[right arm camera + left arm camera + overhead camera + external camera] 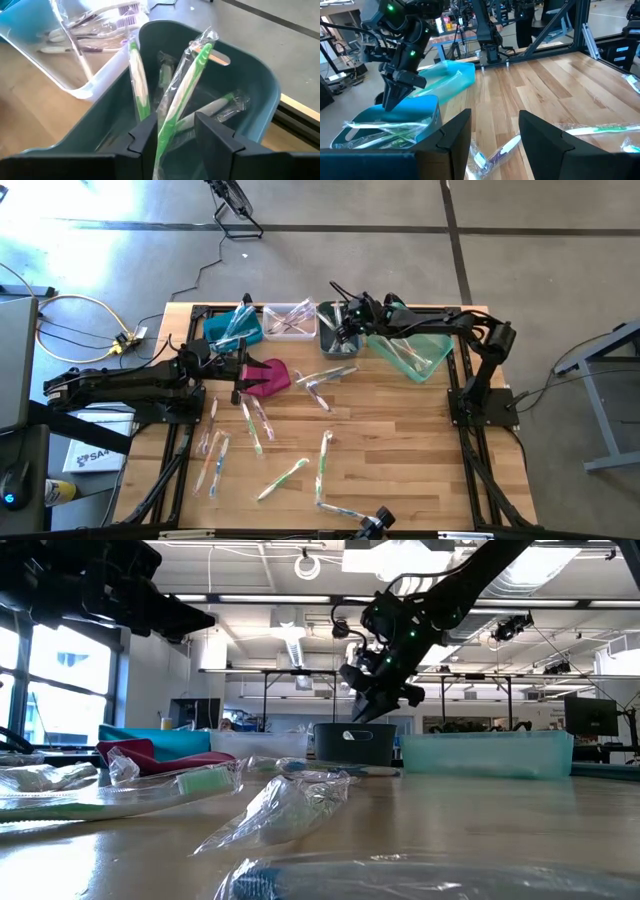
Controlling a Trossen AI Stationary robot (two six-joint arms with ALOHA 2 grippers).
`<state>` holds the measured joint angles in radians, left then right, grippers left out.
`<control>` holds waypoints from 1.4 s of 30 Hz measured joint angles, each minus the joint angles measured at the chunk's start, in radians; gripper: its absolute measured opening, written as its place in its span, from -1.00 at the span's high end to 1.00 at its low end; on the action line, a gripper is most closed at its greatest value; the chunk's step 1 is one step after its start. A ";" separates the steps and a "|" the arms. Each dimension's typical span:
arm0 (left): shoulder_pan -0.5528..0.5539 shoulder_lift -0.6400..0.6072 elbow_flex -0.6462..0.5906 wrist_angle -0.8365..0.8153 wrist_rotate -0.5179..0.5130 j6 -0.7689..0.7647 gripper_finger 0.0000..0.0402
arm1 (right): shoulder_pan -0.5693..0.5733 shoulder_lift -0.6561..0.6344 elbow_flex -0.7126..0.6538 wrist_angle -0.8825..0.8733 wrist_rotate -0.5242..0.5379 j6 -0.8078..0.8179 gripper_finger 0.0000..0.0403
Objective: Pick & Place Toothbrushes
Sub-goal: Put the violet toothbrush into the white bin
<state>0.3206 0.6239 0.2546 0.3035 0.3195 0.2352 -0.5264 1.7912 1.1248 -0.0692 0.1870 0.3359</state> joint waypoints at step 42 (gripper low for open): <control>0.000 0.000 0.000 -0.023 0.003 -0.002 0.21 | 0.239 -0.168 0.000 0.248 -0.290 -0.052 0.43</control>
<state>0.3206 0.6243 0.2550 0.2806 0.3225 0.2329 -0.2870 1.6230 1.1248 0.1790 -0.1031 0.2843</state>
